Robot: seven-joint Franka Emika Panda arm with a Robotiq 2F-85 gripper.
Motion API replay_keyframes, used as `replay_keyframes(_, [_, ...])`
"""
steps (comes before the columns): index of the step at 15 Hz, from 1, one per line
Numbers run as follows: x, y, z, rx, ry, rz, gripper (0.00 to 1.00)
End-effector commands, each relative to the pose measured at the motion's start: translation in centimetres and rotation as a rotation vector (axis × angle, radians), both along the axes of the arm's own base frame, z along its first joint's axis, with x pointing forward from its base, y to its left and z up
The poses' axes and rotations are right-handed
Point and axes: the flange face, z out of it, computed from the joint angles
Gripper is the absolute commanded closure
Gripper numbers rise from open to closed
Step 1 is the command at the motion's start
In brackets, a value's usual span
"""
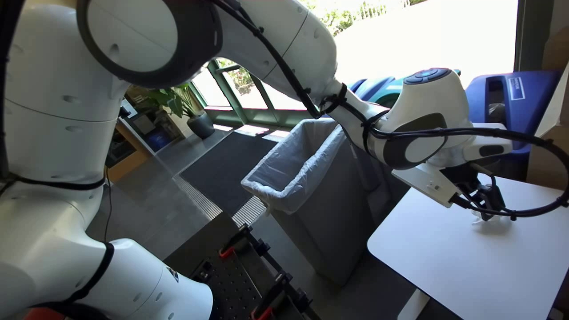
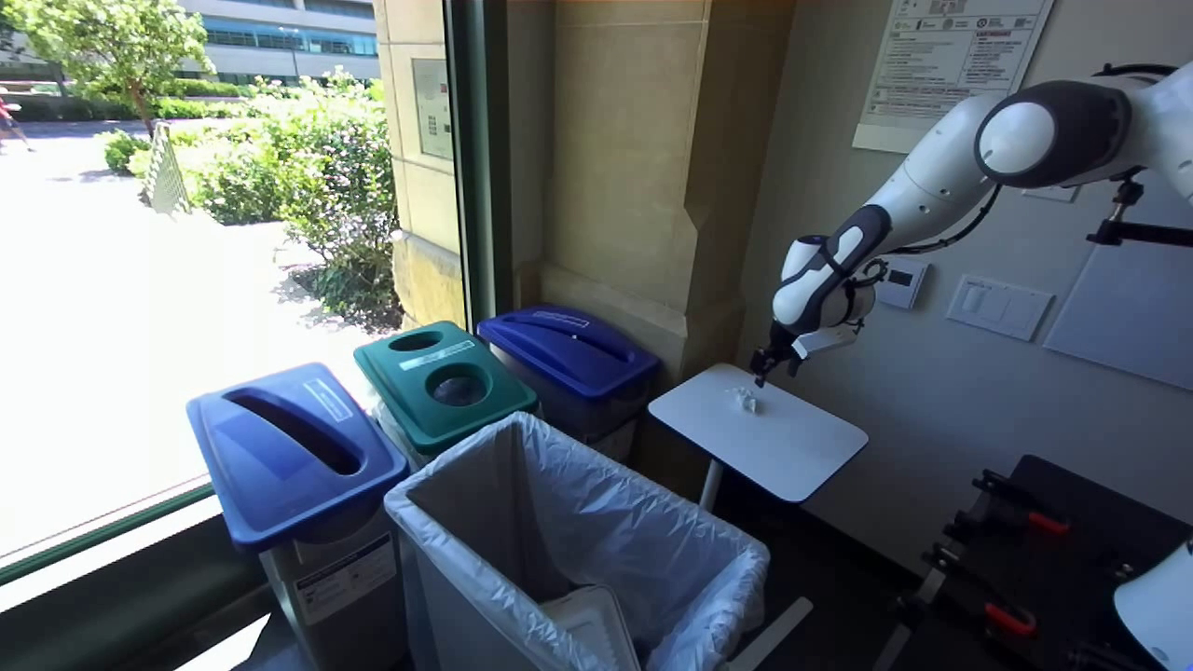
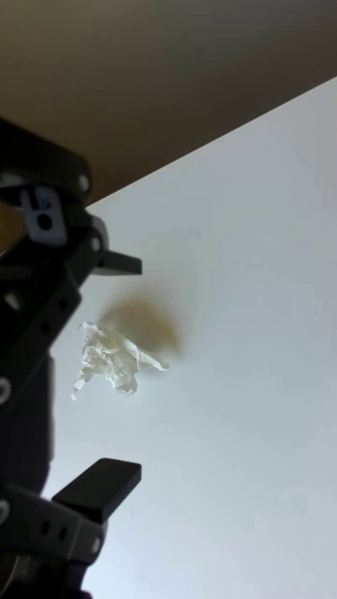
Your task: Pick the paper from the table and place it in the open grey waste bin
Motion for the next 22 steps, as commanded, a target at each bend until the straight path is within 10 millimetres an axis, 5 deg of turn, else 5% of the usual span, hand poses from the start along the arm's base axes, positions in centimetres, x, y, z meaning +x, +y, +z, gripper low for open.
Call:
replay_keyframes(1, [0.7, -0.1, -0.5, -0.010, -0.027, -0.038, 0.00])
replay_keyframes(18, [4.0, -2.7, -7.5, -0.008, -0.241, -0.252, 0.00])
replay_keyframes(19, [4.1, -2.9, -7.8, -0.008, -0.243, -0.253, 0.25])
replay_keyframes(22, [4.3, -3.3, -8.5, -0.010, -0.247, -0.254, 0.41])
